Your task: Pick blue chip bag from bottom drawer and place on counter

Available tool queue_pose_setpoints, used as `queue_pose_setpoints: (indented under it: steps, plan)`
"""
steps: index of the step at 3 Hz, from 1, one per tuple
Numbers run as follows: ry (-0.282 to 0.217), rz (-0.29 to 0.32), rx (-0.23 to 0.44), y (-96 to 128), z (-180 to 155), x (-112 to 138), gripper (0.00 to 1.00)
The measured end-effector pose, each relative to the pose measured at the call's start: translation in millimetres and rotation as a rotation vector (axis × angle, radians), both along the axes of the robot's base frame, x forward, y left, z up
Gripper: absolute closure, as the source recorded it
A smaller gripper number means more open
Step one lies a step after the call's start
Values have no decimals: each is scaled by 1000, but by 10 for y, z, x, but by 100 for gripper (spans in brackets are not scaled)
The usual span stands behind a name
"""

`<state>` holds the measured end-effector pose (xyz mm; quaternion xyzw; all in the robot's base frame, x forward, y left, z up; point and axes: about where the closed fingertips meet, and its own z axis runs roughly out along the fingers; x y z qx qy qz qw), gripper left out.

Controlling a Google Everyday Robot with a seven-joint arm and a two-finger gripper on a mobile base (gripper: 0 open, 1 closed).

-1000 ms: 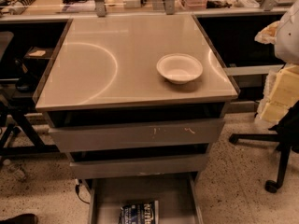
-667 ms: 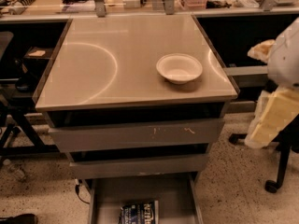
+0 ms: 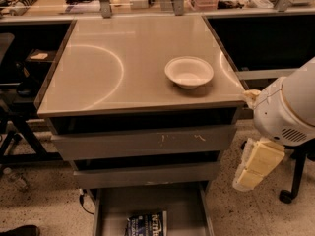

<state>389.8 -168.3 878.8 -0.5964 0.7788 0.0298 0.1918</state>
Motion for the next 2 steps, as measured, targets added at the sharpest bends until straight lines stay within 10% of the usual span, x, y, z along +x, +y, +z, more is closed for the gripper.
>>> queue_pose_setpoints:
  steps: [2]
  plan:
    - [44, 30, 62, 361, -560, -203, 0]
